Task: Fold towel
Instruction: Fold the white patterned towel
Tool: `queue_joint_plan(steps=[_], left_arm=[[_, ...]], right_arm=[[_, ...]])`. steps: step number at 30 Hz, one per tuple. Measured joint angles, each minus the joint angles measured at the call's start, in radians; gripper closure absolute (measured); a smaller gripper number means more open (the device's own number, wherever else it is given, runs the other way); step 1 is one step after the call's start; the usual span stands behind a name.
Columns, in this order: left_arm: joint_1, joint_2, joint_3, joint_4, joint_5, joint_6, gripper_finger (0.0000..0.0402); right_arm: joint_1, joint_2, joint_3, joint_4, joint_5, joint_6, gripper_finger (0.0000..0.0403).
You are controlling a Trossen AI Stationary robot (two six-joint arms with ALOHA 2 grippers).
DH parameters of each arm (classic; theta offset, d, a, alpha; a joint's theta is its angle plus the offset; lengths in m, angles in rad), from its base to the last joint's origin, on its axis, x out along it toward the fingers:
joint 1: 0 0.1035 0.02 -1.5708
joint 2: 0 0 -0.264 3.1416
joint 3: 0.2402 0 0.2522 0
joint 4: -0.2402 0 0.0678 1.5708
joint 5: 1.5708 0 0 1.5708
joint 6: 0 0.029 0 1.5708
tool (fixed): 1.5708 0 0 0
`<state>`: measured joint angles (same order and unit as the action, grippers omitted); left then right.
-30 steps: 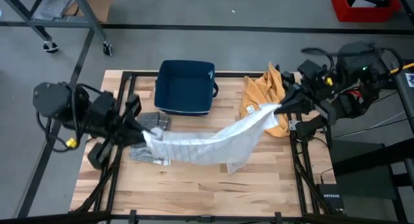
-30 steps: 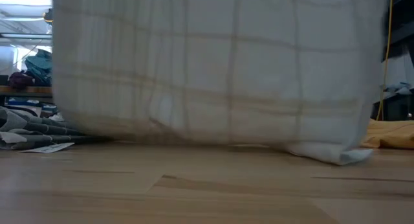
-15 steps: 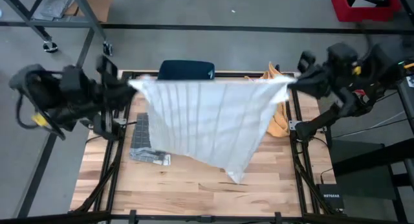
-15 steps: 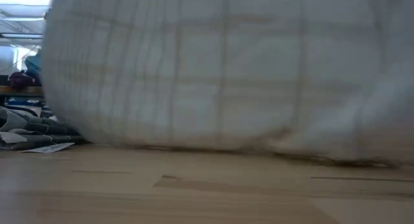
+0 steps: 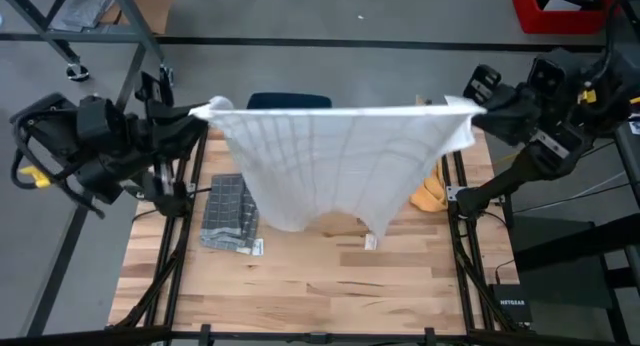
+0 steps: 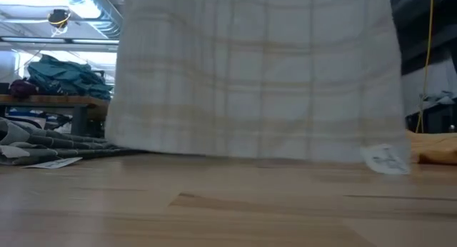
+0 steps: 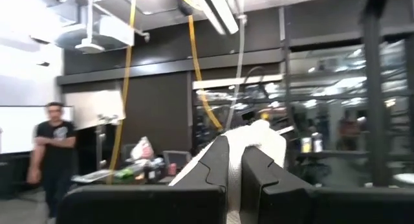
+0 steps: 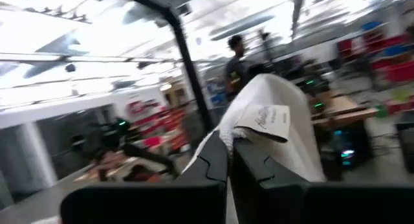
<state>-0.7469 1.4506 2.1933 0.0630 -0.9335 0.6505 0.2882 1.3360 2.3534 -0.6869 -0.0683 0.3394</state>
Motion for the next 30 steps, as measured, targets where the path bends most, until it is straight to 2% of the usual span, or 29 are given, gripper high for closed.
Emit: queue_joint_plan(steps=[6, 14, 20, 24, 30], left_arm=[[-0.070, 0.026, 0.001, 0.006, 0.013, -0.026, 0.0401], [-0.138, 0.053, 0.001, 0.034, 0.010, -0.027, 0.0401], [-0.173, 0.080, 0.002, 0.035, 0.026, -0.075, 0.0401], [-0.195, 0.101, 0.002, 0.081, 0.081, -0.078, 0.0401], [-0.228, 0.112, 0.002, 0.162, 0.096, -0.051, 0.0401]], right_arm=[[0.000, 0.016, 0.001, 0.002, -0.079, 0.032, 0.0398], [0.000, 0.019, 0.001, 0.053, -0.118, 0.031, 0.0398], [0.005, 0.044, 0.002, 0.059, -0.212, 0.059, 0.0398], [0.071, 0.069, 0.002, 0.093, -0.216, 0.075, 0.0398], [0.191, 0.114, 0.002, 0.170, -0.202, 0.073, 0.0398]])
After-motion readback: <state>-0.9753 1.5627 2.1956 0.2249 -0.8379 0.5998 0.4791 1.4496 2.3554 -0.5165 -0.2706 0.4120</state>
